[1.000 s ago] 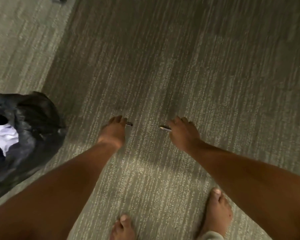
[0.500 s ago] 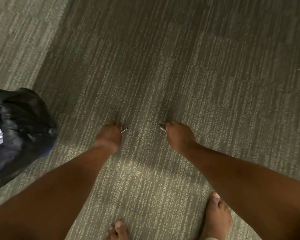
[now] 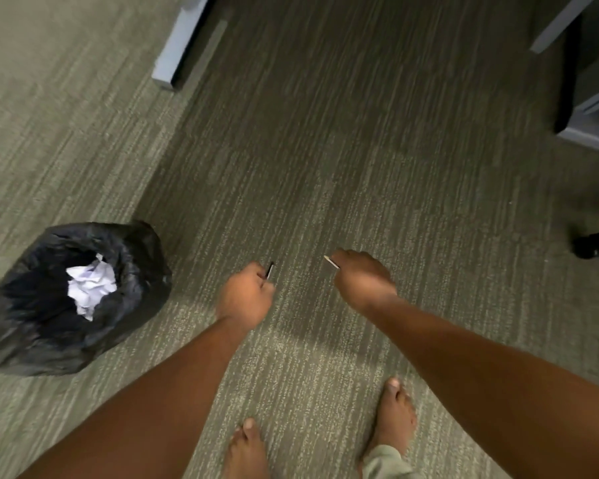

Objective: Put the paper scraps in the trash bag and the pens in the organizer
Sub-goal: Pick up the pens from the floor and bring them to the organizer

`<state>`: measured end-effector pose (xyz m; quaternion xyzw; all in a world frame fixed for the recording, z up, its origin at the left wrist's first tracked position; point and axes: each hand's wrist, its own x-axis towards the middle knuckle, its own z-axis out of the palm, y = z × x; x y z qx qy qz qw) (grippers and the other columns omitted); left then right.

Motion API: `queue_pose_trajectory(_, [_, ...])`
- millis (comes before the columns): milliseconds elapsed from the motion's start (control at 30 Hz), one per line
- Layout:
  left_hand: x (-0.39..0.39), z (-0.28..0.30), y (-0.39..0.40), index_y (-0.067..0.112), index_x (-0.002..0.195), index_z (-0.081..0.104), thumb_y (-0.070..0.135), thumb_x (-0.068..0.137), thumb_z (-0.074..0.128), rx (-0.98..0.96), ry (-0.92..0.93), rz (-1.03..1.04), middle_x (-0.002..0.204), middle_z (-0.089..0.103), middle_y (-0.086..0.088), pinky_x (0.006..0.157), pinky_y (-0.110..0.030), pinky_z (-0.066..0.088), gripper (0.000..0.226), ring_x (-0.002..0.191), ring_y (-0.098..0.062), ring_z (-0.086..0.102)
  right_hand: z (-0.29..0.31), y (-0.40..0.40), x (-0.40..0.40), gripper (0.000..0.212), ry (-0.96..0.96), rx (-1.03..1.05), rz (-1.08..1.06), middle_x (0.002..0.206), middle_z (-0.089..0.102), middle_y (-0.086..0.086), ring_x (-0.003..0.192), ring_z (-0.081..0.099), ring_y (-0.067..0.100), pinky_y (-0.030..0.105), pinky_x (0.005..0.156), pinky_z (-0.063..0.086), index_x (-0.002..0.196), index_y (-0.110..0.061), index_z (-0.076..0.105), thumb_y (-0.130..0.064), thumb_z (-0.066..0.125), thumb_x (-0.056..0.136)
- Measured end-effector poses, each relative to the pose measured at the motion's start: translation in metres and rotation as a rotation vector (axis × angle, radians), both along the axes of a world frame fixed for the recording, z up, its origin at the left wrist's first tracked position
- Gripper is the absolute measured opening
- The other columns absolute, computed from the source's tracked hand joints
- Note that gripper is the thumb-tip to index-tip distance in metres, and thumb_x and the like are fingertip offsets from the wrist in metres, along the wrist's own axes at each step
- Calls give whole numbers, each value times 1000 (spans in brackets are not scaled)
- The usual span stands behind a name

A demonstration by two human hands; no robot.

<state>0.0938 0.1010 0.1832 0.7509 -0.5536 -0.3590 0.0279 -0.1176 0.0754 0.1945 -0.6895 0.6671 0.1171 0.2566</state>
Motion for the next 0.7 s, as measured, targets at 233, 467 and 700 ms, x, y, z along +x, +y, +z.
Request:
queue_pose_trajectory(233, [-14,122,18,37,145,33,9,92,59,88,279,229,86,70,-2,55,-33,51,66,69,-21,68,149,13,9,53,-155,-158,-46,117,64,9,96,62,27,35,80,54,142,-19,37,-2,44,92])
queue_pose_trajectory(467, [-32,282,-9,14,124,66,3,90,57,25,339,287,93,74,-14,53,-22,48,37,62,-16,66,326,10,-10,59,-187,-143,-1,122,57,11,109,58,36,42,91,51,145,-24,30,-9,42,90])
queue_pose_trajectory(700, [-63,416,-46,11,112,73,5,80,65,-206,388,294,96,76,-15,82,-39,58,34,85,-26,74,460,1,-38,67,-181,-262,-49,133,55,8,116,57,31,34,95,46,150,-27,27,-11,46,88])
